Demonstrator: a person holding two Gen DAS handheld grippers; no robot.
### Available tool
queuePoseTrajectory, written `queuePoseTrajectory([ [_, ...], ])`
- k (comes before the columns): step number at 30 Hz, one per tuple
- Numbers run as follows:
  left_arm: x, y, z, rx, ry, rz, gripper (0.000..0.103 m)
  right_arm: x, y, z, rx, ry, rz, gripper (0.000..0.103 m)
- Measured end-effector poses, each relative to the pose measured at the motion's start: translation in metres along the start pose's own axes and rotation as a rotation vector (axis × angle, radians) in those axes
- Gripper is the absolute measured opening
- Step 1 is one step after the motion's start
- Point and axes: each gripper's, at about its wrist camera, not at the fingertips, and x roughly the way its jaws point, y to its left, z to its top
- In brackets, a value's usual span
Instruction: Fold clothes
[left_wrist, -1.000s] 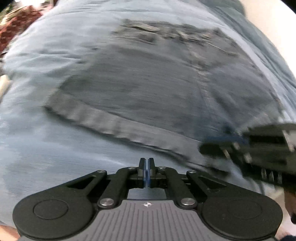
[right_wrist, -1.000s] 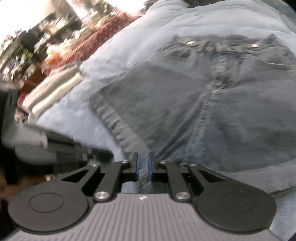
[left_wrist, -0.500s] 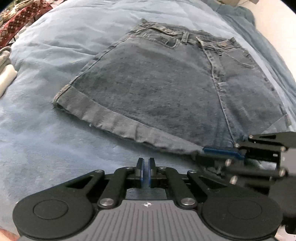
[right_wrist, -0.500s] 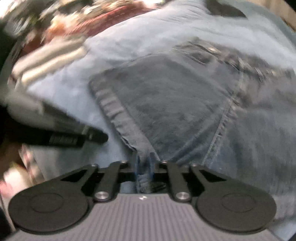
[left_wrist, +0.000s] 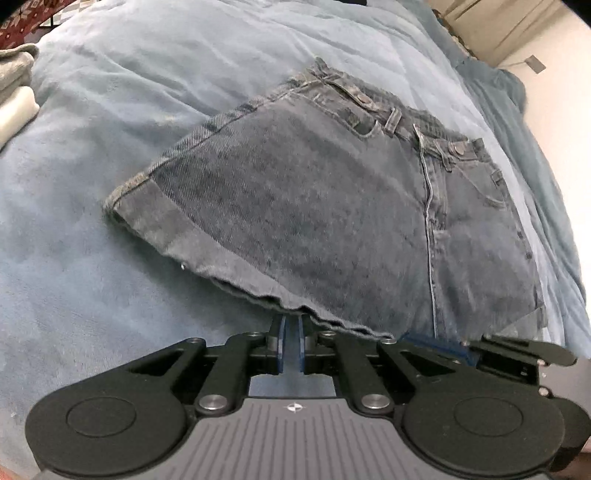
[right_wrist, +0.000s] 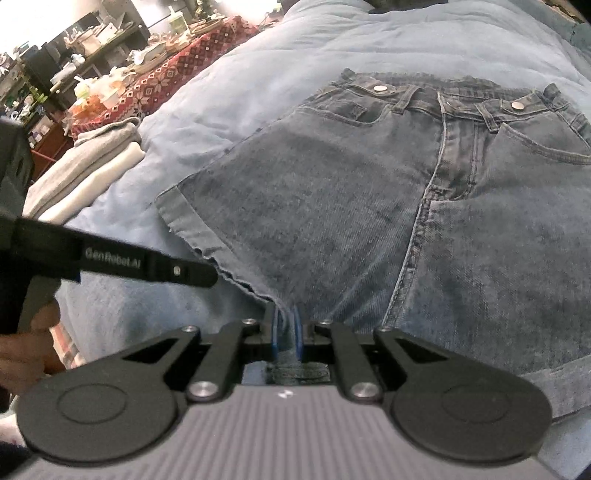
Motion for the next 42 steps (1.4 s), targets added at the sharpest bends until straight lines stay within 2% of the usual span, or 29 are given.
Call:
queuePoseTrajectory([
  [3, -0.001, 0.002, 0.003, -0.038, 0.008, -0.028, 0.005, 0.002, 0.001, 0.000, -0.010, 0.004, 0.003, 0.010],
  [9, 0.006, 0.014, 0.005, -0.103, 0.023, -0.015, 0.005, 0.003, 0.001, 0.001, -0.017, 0.014, 0.010, 0.011],
  [13, 0.009, 0.026, 0.000, -0.180, 0.052, -0.033, 0.005, 0.004, 0.001, 0.004, -0.018, 0.017, 0.013, 0.011],
  [18, 0.015, 0.029, -0.004, -0.221, 0.069, -0.048, 0.005, 0.004, 0.000, 0.005, -0.019, 0.021, 0.015, 0.011],
  [26, 0.012, 0.036, -0.002, -0.345, 0.062, -0.103, 0.005, 0.003, -0.001, 0.004, -0.028, 0.029, 0.019, 0.011],
  [32, 0.007, 0.045, 0.001, -0.386, 0.045, -0.103, 0.005, 0.004, 0.000, 0.004, -0.035, 0.033, 0.023, 0.011],
  [37, 0.016, 0.048, -0.002, -0.404, 0.066, -0.105, 0.005, 0.005, 0.001, 0.003, -0.033, 0.033, 0.025, 0.011],
  [42, 0.023, 0.058, -0.008, -0.515, 0.079, -0.152, 0.005, 0.004, 0.001, 0.002, -0.037, 0.034, 0.026, 0.011],
])
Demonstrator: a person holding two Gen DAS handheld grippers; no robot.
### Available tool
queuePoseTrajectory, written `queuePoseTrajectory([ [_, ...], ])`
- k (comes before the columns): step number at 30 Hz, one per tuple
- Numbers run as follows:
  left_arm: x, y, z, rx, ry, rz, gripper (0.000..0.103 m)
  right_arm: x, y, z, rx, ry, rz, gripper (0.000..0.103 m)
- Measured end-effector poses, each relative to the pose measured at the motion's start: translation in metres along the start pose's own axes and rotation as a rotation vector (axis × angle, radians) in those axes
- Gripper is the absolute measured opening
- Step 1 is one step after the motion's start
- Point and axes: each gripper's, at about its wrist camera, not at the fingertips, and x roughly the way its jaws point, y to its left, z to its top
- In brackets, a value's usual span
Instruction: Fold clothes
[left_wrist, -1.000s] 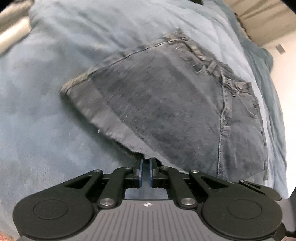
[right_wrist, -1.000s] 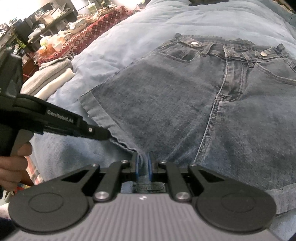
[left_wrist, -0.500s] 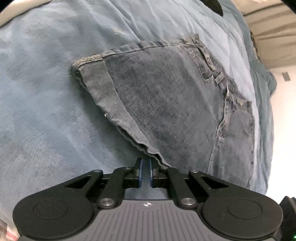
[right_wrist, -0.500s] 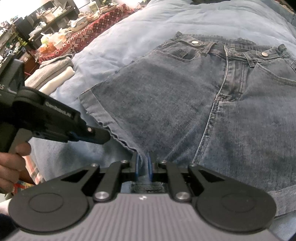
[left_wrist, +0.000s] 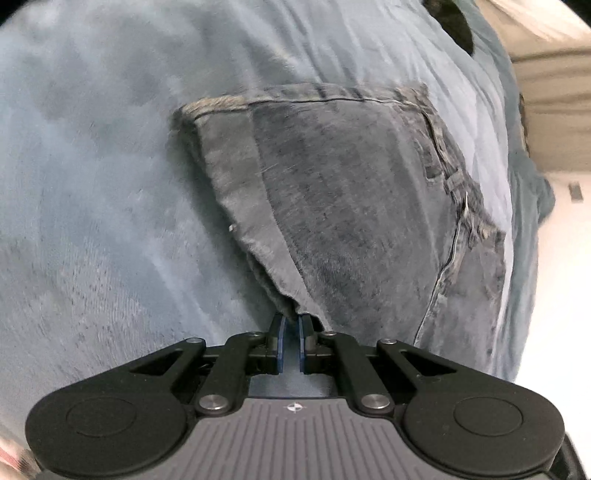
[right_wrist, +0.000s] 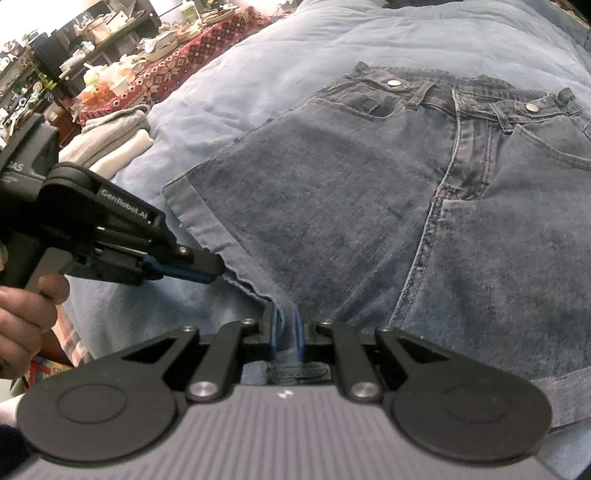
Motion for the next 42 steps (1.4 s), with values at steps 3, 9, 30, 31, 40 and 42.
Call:
queuePoseTrajectory([
  [3, 0.003, 0.004, 0.001, -0.049, 0.003, -0.019, 0.006, -0.001, 0.000, -0.001, -0.003, -0.001, 0.000, 0.011],
  [9, 0.011, 0.000, 0.005, -0.084, 0.022, -0.036, 0.012, -0.003, 0.001, -0.002, -0.007, -0.004, -0.002, 0.011],
  [30, 0.014, -0.030, -0.007, 0.200, -0.019, 0.148, 0.003, 0.000, 0.000, 0.003, -0.037, 0.000, 0.028, 0.009],
  [31, 0.015, -0.028, -0.006, 0.206, -0.018, 0.154, 0.003, 0.006, 0.001, 0.004, -0.044, 0.016, 0.030, 0.009],
  [40, 0.014, -0.029, -0.007, 0.338, 0.012, 0.216, 0.004, 0.026, 0.002, -0.017, -0.017, 0.087, 0.043, 0.008],
  [42, 0.008, -0.034, -0.008, 0.376, 0.012, 0.249, 0.003, 0.017, 0.001, -0.016, -0.014, 0.095, 0.053, 0.008],
])
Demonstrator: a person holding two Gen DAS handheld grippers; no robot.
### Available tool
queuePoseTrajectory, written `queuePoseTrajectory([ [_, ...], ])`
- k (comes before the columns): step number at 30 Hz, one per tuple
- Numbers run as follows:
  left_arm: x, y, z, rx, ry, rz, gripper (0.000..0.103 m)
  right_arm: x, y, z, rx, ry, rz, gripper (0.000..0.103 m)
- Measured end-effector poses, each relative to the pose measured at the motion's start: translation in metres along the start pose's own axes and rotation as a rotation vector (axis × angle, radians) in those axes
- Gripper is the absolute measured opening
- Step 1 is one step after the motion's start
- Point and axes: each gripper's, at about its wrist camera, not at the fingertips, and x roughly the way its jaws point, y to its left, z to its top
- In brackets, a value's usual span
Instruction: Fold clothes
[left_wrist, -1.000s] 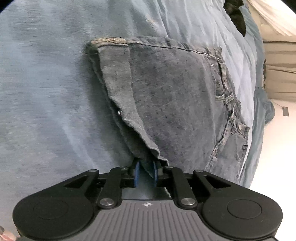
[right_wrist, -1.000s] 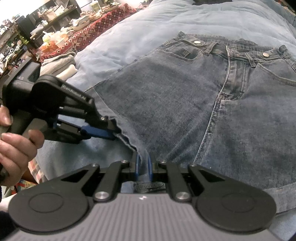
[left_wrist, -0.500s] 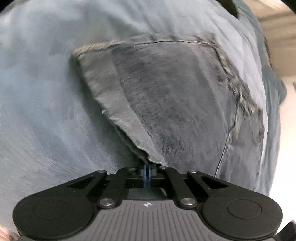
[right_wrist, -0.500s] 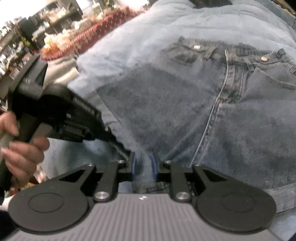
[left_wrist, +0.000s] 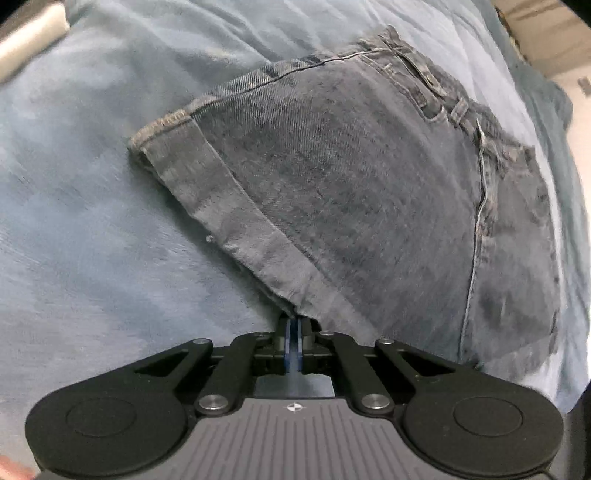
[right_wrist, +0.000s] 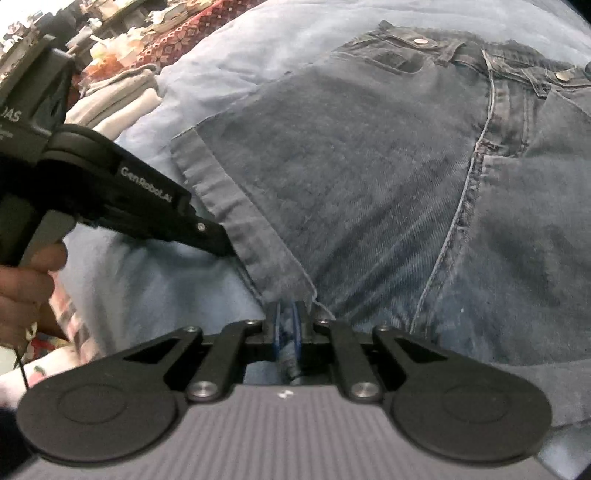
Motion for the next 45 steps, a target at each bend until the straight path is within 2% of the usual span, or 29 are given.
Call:
queuePoseTrajectory([
  [3, -0.015, -0.011, 0.001, 0.080, -0.021, 0.021, 0.003, -0.024, -0.002, 0.006, 0.024, -0.042, -0.005, 0.008],
  [6, -0.024, -0.031, 0.003, 0.180, -0.048, 0.009, 0.003, -0.046, -0.012, 0.012, 0.038, -0.096, -0.056, 0.008],
  [8, -0.024, -0.045, 0.003, 0.241, -0.057, 0.000, 0.003, -0.040, -0.023, 0.010, 0.062, -0.070, -0.073, 0.008],
  [11, -0.011, -0.064, 0.003, 0.284, -0.042, -0.026, 0.003, -0.019, -0.025, -0.012, 0.060, -0.006, -0.069, 0.007],
  [14, -0.001, -0.081, 0.001, 0.303, -0.022, -0.057, 0.003, -0.022, -0.021, -0.027, 0.061, -0.020, -0.083, 0.008],
  [17, 0.000, -0.100, -0.007, 0.370, -0.005, -0.082, 0.003, -0.043, -0.026, -0.023, 0.133, -0.032, -0.064, 0.007],
  [21, -0.005, -0.129, -0.022, 0.496, 0.000, -0.122, 0.003, -0.089, -0.038, -0.015, 0.157, -0.107, -0.110, 0.007],
  [24, 0.005, -0.154, -0.029, 0.567, 0.022, -0.156, 0.003, -0.118, -0.058, -0.011, 0.153, -0.153, -0.198, 0.009],
  [27, 0.023, -0.173, -0.036, 0.608, 0.056, -0.168, 0.003, -0.141, -0.096, -0.009, 0.150, -0.175, -0.340, 0.011],
  [29, 0.033, -0.182, -0.040, 0.630, 0.075, -0.166, 0.003, -0.151, -0.123, -0.015, 0.149, -0.155, -0.444, 0.012],
  [32, 0.041, -0.189, -0.048, 0.660, 0.092, -0.152, 0.003, -0.163, -0.156, -0.025, 0.153, -0.131, -0.575, 0.032],
  [33, 0.043, -0.190, -0.050, 0.669, 0.092, -0.144, 0.003, -0.169, -0.169, -0.029, 0.161, -0.133, -0.602, 0.033],
  [35, 0.044, -0.191, -0.051, 0.673, 0.097, -0.136, 0.003, -0.175, -0.189, -0.034, 0.196, -0.138, -0.618, 0.033],
  [38, 0.046, -0.191, -0.047, 0.658, 0.112, -0.135, 0.003, -0.182, -0.204, -0.042, 0.237, -0.134, -0.567, 0.033],
  [43, 0.047, -0.192, -0.045, 0.665, 0.126, -0.125, 0.003, -0.167, -0.220, -0.045, 0.304, -0.122, -0.524, 0.035],
  [45, 0.047, -0.193, -0.046, 0.668, 0.126, -0.122, 0.003, -0.165, -0.228, -0.046, 0.356, -0.116, -0.505, 0.041],
])
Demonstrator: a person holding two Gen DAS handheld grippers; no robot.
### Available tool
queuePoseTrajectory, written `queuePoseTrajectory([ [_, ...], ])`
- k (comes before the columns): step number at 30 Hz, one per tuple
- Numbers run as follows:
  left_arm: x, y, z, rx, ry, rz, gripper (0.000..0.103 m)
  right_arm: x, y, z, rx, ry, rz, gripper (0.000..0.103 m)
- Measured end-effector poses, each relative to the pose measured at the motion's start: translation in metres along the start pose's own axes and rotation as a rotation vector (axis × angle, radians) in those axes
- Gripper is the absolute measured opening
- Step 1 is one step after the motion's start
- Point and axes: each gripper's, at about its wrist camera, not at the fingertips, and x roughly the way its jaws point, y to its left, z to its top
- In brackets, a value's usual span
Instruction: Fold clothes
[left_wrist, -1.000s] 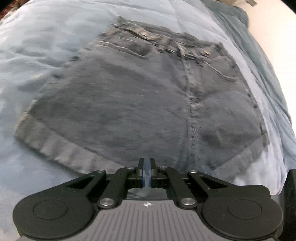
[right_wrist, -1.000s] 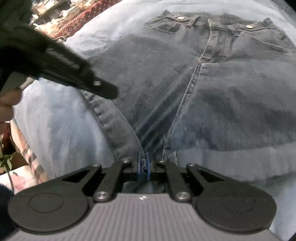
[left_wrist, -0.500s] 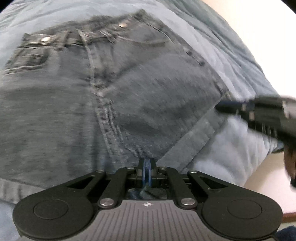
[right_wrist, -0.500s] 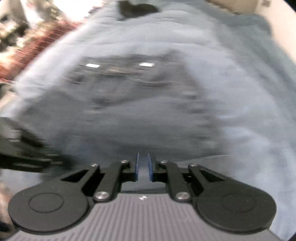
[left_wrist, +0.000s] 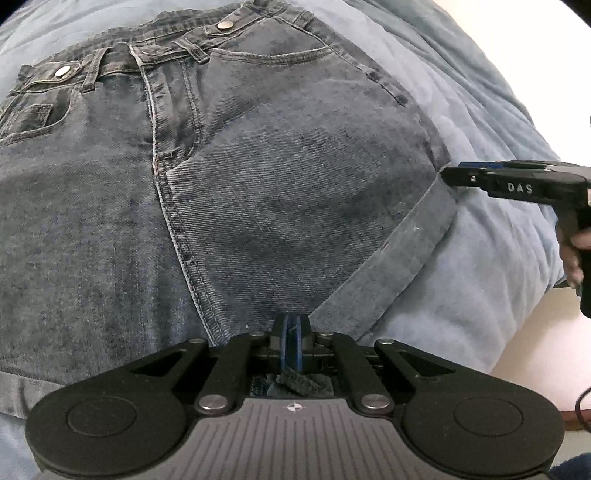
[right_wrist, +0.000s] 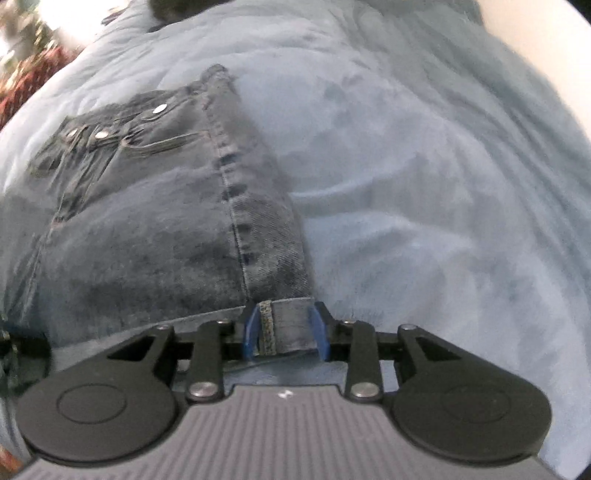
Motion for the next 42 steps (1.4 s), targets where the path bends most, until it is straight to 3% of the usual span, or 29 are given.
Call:
queuePoseTrajectory([
  [2, 0.000, -0.001, 0.000, 0.002, 0.001, 0.003, 0.003, 0.002, -0.006, 0.000, 0.039, 0.012, 0.004, 0.047],
  [4, 0.001, -0.002, 0.000, 0.000, 0.001, 0.004, 0.003, 0.003, -0.009, 0.000, 0.060, 0.015, 0.022, 0.044],
  [5, 0.001, -0.002, 0.000, -0.003, 0.001, 0.005, 0.003, 0.001, -0.010, 0.000, 0.062, 0.014, 0.050, 0.019],
  [6, 0.002, -0.002, 0.000, -0.008, 0.001, 0.005, 0.003, -0.001, -0.007, 0.001, 0.046, 0.012, 0.058, 0.007],
  [7, 0.003, -0.002, 0.001, -0.014, 0.001, 0.006, 0.003, -0.005, -0.001, 0.000, 0.001, 0.003, 0.030, 0.005],
  [10, 0.001, -0.006, 0.002, -0.022, -0.009, 0.000, 0.003, -0.017, 0.004, 0.000, -0.040, -0.011, -0.012, 0.004],
  [14, 0.001, -0.016, 0.000, 0.010, -0.022, -0.023, 0.004, -0.028, -0.009, 0.000, 0.006, -0.026, -0.043, 0.004],
  [20, 0.023, -0.010, -0.007, -0.037, -0.001, -0.012, 0.007, 0.006, 0.002, -0.005, -0.050, 0.018, -0.070, 0.005],
  [27, -0.006, -0.007, -0.014, -0.051, 0.000, -0.054, 0.007, -0.026, 0.008, -0.005, -0.055, 0.000, -0.152, 0.010],
  [33, -0.015, -0.009, -0.008, -0.061, -0.063, -0.088, 0.007, -0.043, 0.051, 0.002, -0.150, -0.067, -0.019, 0.010],
  [38, 0.023, -0.002, -0.023, -0.046, 0.005, -0.050, 0.007, -0.007, 0.062, -0.008, -0.171, -0.017, 0.019, 0.010],
  [42, 0.011, 0.005, -0.023, -0.074, 0.012, -0.075, 0.006, -0.012, 0.056, -0.016, -0.163, -0.002, 0.021, 0.010],
])
